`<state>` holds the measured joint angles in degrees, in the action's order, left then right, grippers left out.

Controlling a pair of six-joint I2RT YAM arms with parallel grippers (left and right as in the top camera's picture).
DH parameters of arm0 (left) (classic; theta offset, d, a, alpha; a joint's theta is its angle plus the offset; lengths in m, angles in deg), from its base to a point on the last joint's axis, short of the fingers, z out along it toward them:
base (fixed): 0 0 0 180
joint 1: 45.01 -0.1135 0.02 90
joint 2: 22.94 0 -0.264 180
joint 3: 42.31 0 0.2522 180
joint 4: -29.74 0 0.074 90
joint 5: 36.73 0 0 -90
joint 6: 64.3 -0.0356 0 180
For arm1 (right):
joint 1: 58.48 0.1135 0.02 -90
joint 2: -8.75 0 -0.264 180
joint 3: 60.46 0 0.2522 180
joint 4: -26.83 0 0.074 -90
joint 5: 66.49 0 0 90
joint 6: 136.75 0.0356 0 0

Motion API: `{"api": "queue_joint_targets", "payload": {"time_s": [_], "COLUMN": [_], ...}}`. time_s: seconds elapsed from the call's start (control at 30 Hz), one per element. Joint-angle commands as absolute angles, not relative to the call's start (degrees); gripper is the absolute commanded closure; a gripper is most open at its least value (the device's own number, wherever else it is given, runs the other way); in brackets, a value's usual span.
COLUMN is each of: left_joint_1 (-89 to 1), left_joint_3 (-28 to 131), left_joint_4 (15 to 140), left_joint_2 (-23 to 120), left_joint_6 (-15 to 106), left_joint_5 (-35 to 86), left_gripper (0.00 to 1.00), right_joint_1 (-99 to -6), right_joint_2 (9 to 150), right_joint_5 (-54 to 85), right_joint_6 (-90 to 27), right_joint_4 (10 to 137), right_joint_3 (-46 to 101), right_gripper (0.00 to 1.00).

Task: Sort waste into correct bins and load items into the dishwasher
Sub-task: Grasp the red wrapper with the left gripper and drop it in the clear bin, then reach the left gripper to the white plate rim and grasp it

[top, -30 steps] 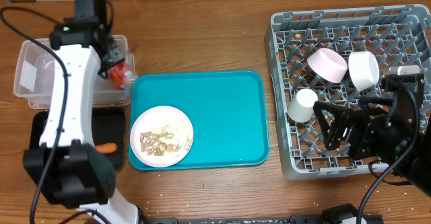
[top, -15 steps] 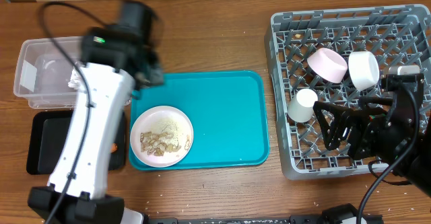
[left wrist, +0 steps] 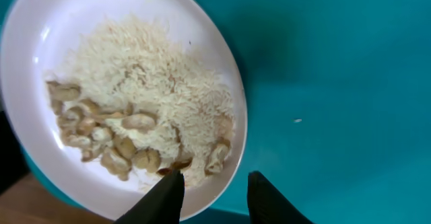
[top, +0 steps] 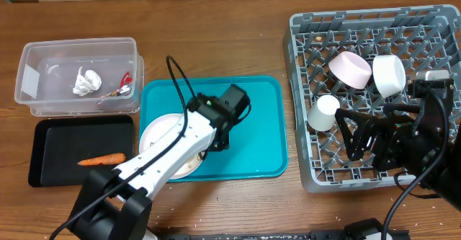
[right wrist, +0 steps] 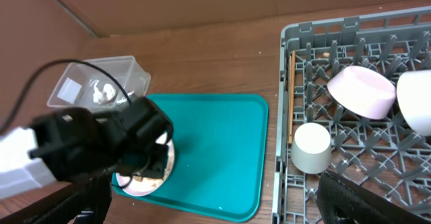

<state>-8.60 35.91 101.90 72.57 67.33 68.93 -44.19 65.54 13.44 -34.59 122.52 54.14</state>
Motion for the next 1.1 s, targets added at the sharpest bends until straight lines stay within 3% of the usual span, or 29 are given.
{"api": "queue_joint_targets", "payload": {"time_s": [0.0, 0.27, 0.47, 0.57, 0.67, 0.77, 1.07], "left_joint_1": [-8.52, -8.60, -8.71, -8.69, -8.71, -8.71, -8.71], "left_joint_3": [31.39, 23.89, 23.67, 23.67, 23.67, 23.67, 23.67], "left_joint_4": [97.17, 83.51, 81.59, 80.83, 80.83, 80.48, 78.16], "left_joint_2": [72.42, 72.42, 72.44, 72.44, 72.50, 73.03, 77.03], "left_joint_6": [69.73, 66.63, 65.27, 63.77, 63.77, 63.79, 63.79], "left_joint_5": [70.40, 70.16, 70.59, 70.62, 70.73, 71.71, 70.33], "left_gripper": [0.68, 0.74, 0.96, 0.96, 0.87, 0.85, 0.93], "right_joint_1": [-44.02, -44.02, -44.02, -44.02, -44.02, -44.02, -44.02], "right_joint_2": [65.43, 65.43, 65.43, 65.43, 65.43, 65.43, 65.43], "right_joint_5": [13.53, 13.53, 13.53, 13.53, 13.53, 13.53, 13.53], "right_joint_6": [-34.76, -34.76, -34.76, -34.76, -34.76, -34.76, -34.76], "right_joint_4": [122.24, 122.22, 122.22, 122.24, 122.24, 122.24, 122.22], "right_joint_3": [54.62, 54.62, 54.62, 54.62, 54.62, 54.62, 54.62], "right_gripper": [0.00, 0.00, 0.00, 0.00, 0.00, 0.00, 0.00]}}
